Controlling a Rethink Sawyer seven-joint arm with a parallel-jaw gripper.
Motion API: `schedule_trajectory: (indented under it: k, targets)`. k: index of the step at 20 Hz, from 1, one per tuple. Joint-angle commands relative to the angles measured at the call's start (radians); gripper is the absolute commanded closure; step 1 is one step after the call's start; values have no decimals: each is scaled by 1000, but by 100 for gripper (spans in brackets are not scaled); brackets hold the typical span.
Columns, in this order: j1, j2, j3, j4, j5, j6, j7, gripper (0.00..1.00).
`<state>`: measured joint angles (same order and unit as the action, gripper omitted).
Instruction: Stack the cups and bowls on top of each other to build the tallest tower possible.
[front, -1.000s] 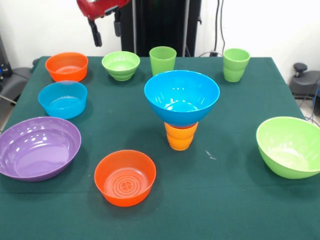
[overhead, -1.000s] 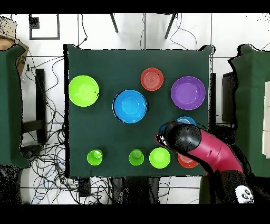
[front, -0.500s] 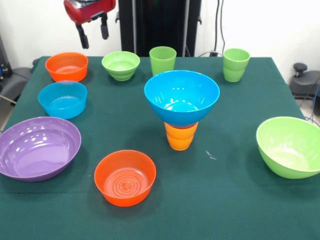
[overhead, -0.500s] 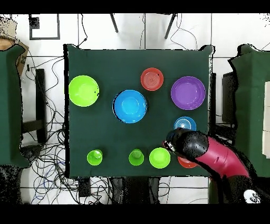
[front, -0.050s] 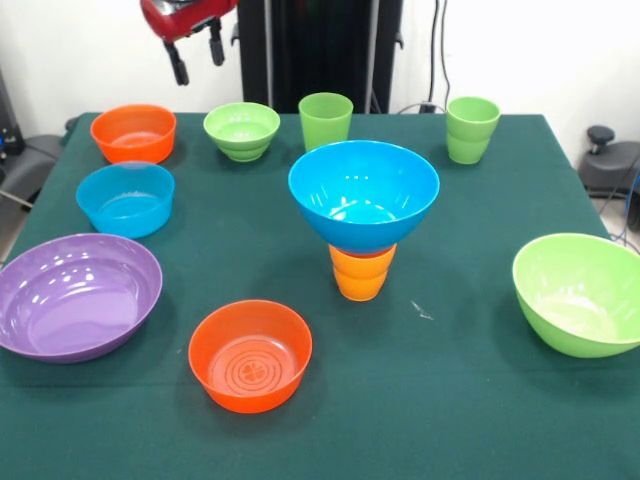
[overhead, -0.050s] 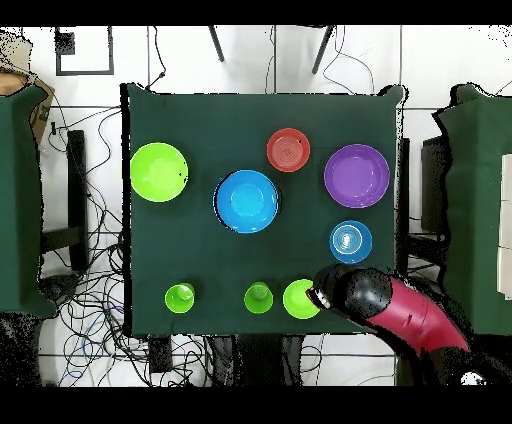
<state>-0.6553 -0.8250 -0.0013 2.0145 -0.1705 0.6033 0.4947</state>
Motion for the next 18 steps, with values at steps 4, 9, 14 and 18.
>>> schedule_trajectory:
  k: [4,9,14,18]
  targets:
    - [12,70,79,142,-75,-192,174,0]
    - [41,82,77,142,-63,-207,197,0]
    - [41,131,82,96,-58,-213,184,0]
    - [30,139,75,80,-63,-200,171,0]
